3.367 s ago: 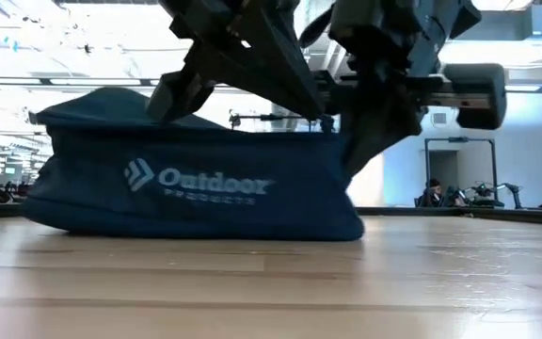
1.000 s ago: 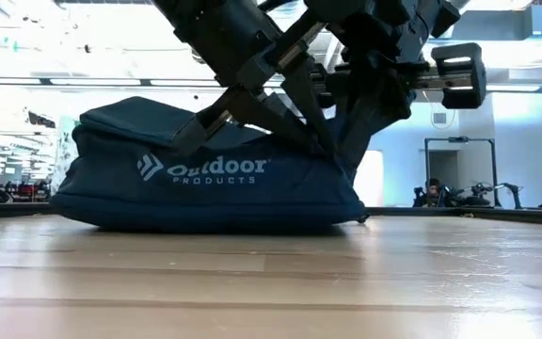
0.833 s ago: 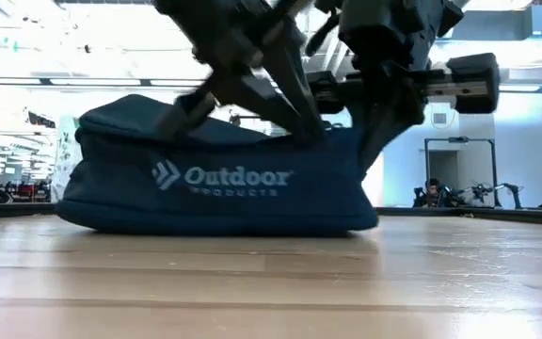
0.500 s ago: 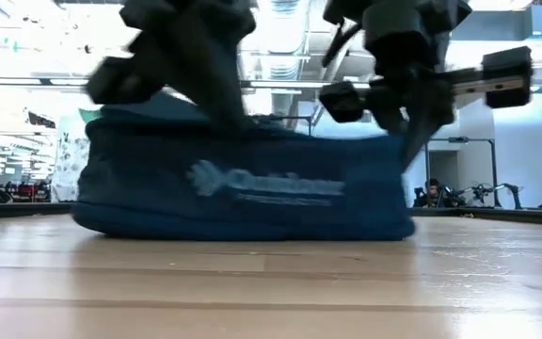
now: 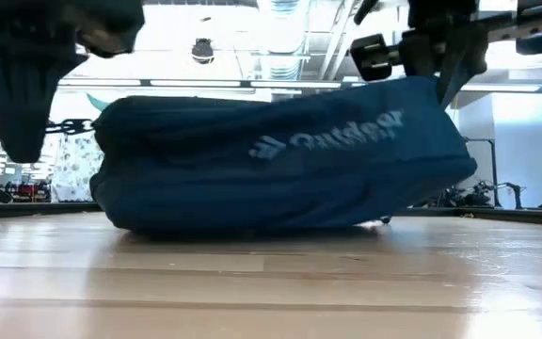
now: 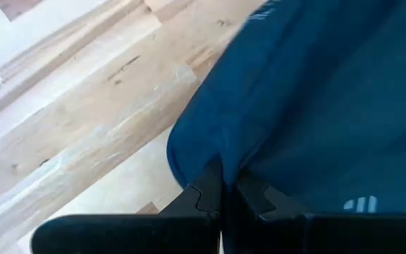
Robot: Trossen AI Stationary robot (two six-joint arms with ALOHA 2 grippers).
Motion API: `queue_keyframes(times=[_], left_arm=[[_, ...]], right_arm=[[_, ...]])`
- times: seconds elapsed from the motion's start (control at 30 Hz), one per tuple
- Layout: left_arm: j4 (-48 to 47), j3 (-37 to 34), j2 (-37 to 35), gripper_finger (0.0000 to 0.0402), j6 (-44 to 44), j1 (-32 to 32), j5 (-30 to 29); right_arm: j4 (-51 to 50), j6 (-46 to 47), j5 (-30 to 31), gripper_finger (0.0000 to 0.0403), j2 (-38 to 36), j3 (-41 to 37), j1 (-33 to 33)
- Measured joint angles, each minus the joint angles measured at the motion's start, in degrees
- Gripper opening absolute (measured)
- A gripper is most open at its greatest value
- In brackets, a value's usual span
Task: Unpack backpack
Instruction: Close the backpack
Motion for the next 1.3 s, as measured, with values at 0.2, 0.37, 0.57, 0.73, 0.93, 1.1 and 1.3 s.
queue_keyframes(times=[0.2, 0.37, 0.57, 0.73, 0.93, 1.1, 1.3], left_arm=[[-0.4, -0.2, -0.6, 0.0, -1.2, -0.5, -6.1], [10.4, -0.2, -1.7, 0.0015, 12.1, 2.2, -6.9], [15.0, -0.2, -2.0, 0.0081, 32.5, 7.0, 4.0], [2.7, -0.2, -7.2, 0.0102, 41.7, 6.4, 6.1], [-2.3, -4.7, -17.0, 0.0104, 44.2, 1.1, -13.5], [15.1, -16.7, -24.1, 0.0104, 47.9, 1.1, -15.0], [33.5, -27.5, -26.0, 0.0104, 51.7, 1.5, -16.2]], right_arm=[[-0.2, 3.3, -0.7, 0.0, -1.1, -0.2, 0.4], [-0.2, 18.4, -1.0, 0.0009, -0.8, -0.3, -0.5], [-6.5, 35.8, -1.0, 0.0087, -1.0, 2.8, -2.0], [-16.3, 48.0, -1.1, 0.0138, -1.9, 6.4, -2.3], [-7.7, 56.3, 4.1, 0.0155, -5.4, 2.0, -1.4], [8.8, 60.6, 8.6, 0.0152, -6.5, -6.7, -1.2], [22.4, 65.0, 9.6, 0.0148, -2.9, -13.1, -2.6]])
